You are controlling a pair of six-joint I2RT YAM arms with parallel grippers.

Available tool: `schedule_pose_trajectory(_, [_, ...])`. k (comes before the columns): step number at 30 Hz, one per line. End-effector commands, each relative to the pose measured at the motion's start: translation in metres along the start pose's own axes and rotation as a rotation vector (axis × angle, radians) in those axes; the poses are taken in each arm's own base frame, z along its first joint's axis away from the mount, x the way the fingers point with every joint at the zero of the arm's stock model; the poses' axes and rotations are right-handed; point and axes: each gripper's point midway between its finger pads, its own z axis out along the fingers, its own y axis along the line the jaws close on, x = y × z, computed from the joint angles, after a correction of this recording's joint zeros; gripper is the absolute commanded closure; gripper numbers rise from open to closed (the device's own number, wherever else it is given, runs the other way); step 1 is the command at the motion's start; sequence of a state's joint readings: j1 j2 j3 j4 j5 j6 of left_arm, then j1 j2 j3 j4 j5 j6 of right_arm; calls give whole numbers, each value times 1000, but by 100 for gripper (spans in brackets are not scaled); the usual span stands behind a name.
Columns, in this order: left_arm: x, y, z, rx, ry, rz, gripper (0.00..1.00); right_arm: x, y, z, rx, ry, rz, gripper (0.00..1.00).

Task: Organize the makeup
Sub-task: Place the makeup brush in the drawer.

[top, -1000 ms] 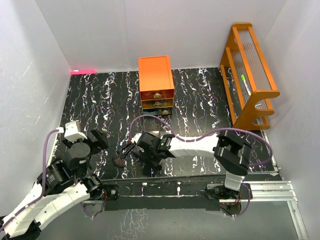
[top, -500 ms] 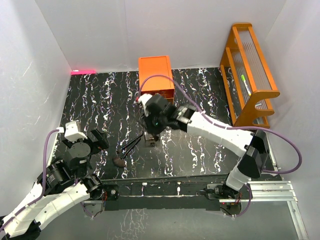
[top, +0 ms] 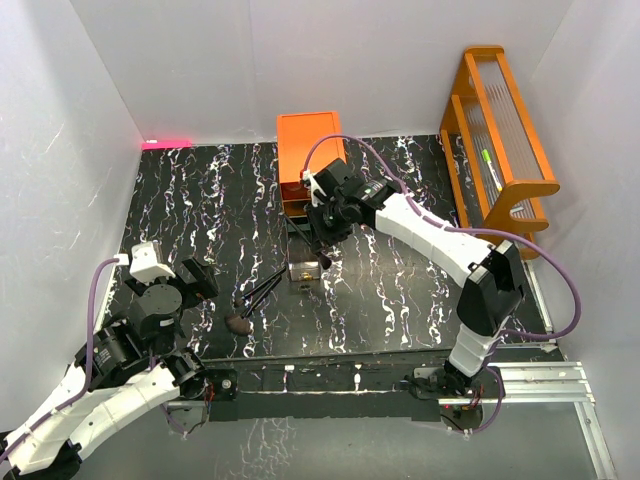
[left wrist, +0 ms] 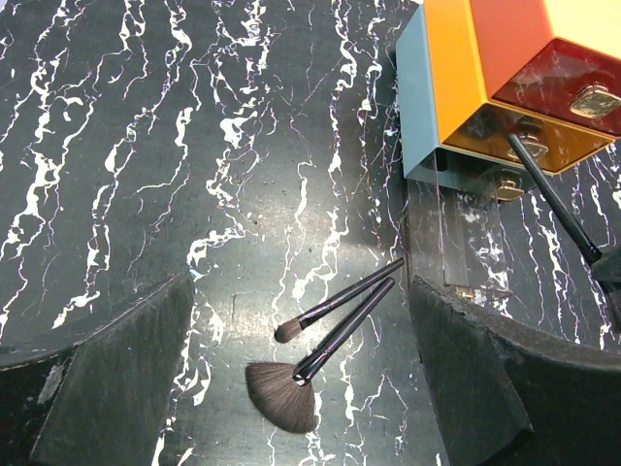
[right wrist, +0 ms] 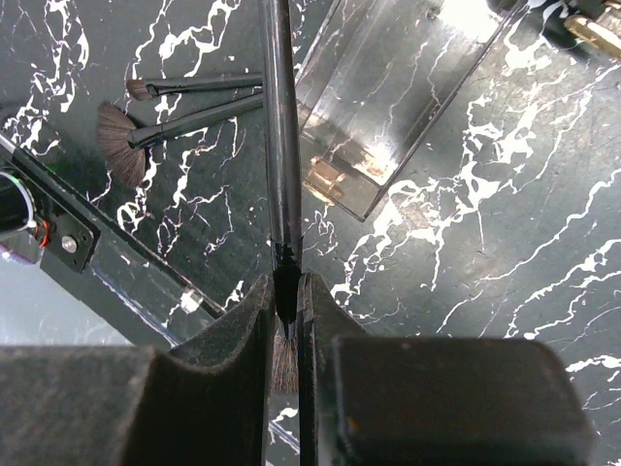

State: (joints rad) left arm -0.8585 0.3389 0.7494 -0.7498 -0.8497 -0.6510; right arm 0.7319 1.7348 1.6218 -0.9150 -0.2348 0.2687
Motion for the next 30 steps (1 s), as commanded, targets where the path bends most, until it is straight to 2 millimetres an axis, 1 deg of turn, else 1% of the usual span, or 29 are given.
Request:
schedule_pose_trajectory(1, [-4,3,0,-20,-5,11,9,-7,6,-2,-20,-23,19,92])
schedule_pose_trajectory(4, [-4,3,0,-20,-5,12,9,-7,0,1,17,-27,30,92])
schedule_pose_trajectory(5, [-4,3,0,-19,-5,11,9,-5,-6,11,40,-7,37,92])
schedule_pose_trajectory(6, [-3,3,0,-19,-4,13,9,-5,-10,15,59,-3,39,92])
schedule_pose_trajectory(10, [-4,3,0,-20,-5,11,9,-8,-28,25,152,1,43,92])
schedule_pose_trajectory(14, [-4,3,0,-20,-5,12,9,-9,-38,34,203,9,44,92])
schedule_pose_trajectory(18, [-4,3,0,-20,-5,12,9,-12,-44,39,237,6,42,92])
schedule_pose_trajectory(23, [-4,3,0,-19,-4,12,9,-13,-47,44,258,13,33,92])
schedule_pose_trajectory(30, [-5,3,-1,-19,-9,7,9,-18,-44,48,267,18,19,92])
